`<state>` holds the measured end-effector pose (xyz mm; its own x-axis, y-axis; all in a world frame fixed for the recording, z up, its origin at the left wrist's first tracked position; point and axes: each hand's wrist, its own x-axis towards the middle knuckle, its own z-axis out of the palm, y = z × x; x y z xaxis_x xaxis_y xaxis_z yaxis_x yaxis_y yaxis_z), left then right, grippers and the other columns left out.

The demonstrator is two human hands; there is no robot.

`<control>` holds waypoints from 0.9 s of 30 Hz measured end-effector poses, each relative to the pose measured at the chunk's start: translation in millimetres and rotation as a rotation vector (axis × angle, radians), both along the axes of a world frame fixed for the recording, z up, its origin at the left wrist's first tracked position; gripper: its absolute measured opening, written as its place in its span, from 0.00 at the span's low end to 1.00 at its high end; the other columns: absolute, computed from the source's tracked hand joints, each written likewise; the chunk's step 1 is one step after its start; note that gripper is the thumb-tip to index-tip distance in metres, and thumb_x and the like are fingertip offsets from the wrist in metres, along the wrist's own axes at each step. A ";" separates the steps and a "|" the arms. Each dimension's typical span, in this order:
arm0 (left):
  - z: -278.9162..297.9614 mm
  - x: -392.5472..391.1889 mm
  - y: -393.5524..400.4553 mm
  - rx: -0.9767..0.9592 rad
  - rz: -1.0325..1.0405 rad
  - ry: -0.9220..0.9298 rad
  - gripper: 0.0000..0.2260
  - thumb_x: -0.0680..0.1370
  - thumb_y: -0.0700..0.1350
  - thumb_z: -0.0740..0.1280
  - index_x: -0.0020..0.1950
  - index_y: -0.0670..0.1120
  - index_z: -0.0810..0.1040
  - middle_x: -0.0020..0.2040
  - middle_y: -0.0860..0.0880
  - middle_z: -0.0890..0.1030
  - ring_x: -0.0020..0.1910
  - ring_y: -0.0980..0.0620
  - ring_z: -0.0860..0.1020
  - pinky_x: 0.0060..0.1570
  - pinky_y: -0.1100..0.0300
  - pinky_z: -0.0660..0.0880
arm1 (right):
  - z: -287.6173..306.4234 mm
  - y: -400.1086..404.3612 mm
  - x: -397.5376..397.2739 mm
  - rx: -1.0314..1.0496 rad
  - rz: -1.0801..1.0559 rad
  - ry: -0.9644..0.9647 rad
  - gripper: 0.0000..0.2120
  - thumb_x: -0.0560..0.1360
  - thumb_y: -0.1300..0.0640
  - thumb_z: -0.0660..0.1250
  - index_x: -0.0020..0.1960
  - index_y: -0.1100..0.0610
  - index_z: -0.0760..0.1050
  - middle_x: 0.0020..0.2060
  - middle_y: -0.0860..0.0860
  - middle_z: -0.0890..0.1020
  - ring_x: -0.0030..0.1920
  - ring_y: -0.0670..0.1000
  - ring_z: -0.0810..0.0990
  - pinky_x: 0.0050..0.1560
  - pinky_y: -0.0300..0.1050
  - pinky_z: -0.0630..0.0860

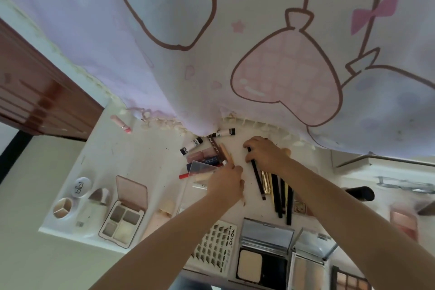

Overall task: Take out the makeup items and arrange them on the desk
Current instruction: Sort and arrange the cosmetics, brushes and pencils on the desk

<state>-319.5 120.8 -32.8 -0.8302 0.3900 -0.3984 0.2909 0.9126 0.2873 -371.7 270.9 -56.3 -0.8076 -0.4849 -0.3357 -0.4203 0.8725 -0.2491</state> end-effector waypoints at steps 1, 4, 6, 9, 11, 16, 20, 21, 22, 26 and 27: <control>-0.7 -1.2 -1.8 -0.019 -0.005 0.015 0.12 0.78 0.44 0.56 0.59 0.42 0.72 0.58 0.43 0.72 0.55 0.43 0.74 0.46 0.53 0.73 | -0.7 1.6 0.9 0.002 -0.002 -0.002 0.19 0.73 0.69 0.60 0.60 0.55 0.76 0.69 0.52 0.65 0.70 0.51 0.58 0.64 0.44 0.60; -5.6 -4.3 -9.0 -0.048 -0.016 0.015 0.14 0.78 0.42 0.55 0.63 0.44 0.71 0.58 0.44 0.71 0.57 0.45 0.73 0.46 0.54 0.72 | -2.6 4.9 3.2 0.002 -0.023 0.010 0.20 0.73 0.68 0.59 0.62 0.55 0.74 0.69 0.52 0.66 0.70 0.50 0.58 0.66 0.45 0.59; -7.8 -5.3 -15.6 -0.027 0.001 0.017 0.15 0.78 0.41 0.55 0.64 0.46 0.71 0.58 0.45 0.72 0.57 0.46 0.72 0.45 0.56 0.71 | -2.8 3.0 6.1 -0.036 -0.062 0.058 0.18 0.75 0.65 0.58 0.62 0.55 0.74 0.68 0.51 0.68 0.70 0.49 0.59 0.67 0.44 0.59; -8.9 -8.2 -29.1 -0.019 0.009 0.061 0.14 0.78 0.41 0.55 0.61 0.45 0.73 0.57 0.46 0.74 0.57 0.46 0.73 0.46 0.56 0.73 | -2.3 -8.5 15.2 -0.124 -0.157 0.120 0.14 0.77 0.56 0.58 0.60 0.57 0.75 0.60 0.53 0.75 0.65 0.50 0.65 0.60 0.42 0.58; -7.8 -11.2 -37.4 -0.015 0.024 0.080 0.13 0.79 0.43 0.54 0.58 0.45 0.75 0.56 0.47 0.75 0.57 0.48 0.74 0.45 0.56 0.72 | -1.8 -19.4 22.3 -0.106 -0.182 0.085 0.14 0.76 0.52 0.59 0.59 0.56 0.76 0.54 0.52 0.78 0.61 0.52 0.68 0.56 0.45 0.57; -6.3 -16.4 -51.9 -0.037 0.020 0.100 0.12 0.79 0.44 0.54 0.55 0.45 0.76 0.55 0.47 0.76 0.56 0.48 0.74 0.48 0.55 0.72 | -3.1 -38.4 29.6 -0.106 -0.217 0.017 0.13 0.74 0.50 0.62 0.53 0.56 0.75 0.46 0.53 0.81 0.52 0.54 0.74 0.55 0.47 0.62; -6.2 -16.1 -57.9 -0.039 -0.014 0.097 0.12 0.78 0.43 0.54 0.55 0.44 0.75 0.56 0.47 0.75 0.57 0.49 0.73 0.50 0.57 0.71 | 2.0 -44.0 24.6 -0.106 -0.261 -0.037 0.14 0.73 0.48 0.64 0.53 0.57 0.73 0.47 0.54 0.81 0.50 0.55 0.76 0.51 0.46 0.65; -6.1 -16.3 -59.0 -0.032 -0.026 0.095 0.12 0.78 0.43 0.54 0.56 0.44 0.75 0.56 0.47 0.76 0.57 0.49 0.73 0.50 0.57 0.71 | 3.1 -45.4 23.0 -0.106 -0.281 -0.048 0.14 0.73 0.49 0.64 0.54 0.57 0.72 0.48 0.54 0.80 0.50 0.55 0.76 0.50 0.46 0.65; -6.0 -16.7 -60.0 -0.025 -0.037 0.093 0.12 0.78 0.43 0.54 0.56 0.44 0.75 0.56 0.47 0.76 0.57 0.49 0.74 0.51 0.57 0.71 | 4.4 -47.1 21.8 -0.105 -0.300 -0.060 0.14 0.73 0.51 0.63 0.55 0.58 0.71 0.49 0.54 0.80 0.51 0.55 0.77 0.50 0.46 0.66; -5.1 -17.1 -65.6 -0.004 -0.054 0.093 0.12 0.78 0.43 0.54 0.56 0.45 0.75 0.57 0.47 0.76 0.57 0.49 0.73 0.51 0.57 0.71 | 11.8 -49.7 21.2 -0.046 -0.345 -0.040 0.12 0.74 0.58 0.61 0.56 0.59 0.68 0.49 0.56 0.79 0.49 0.56 0.77 0.48 0.46 0.66; -5.0 -17.2 -67.5 0.000 -0.051 0.097 0.13 0.78 0.44 0.54 0.56 0.45 0.75 0.57 0.48 0.75 0.57 0.49 0.74 0.51 0.57 0.71 | 14.0 -48.6 22.2 -0.037 -0.354 -0.022 0.11 0.74 0.59 0.60 0.55 0.59 0.68 0.49 0.56 0.79 0.48 0.56 0.77 0.47 0.45 0.66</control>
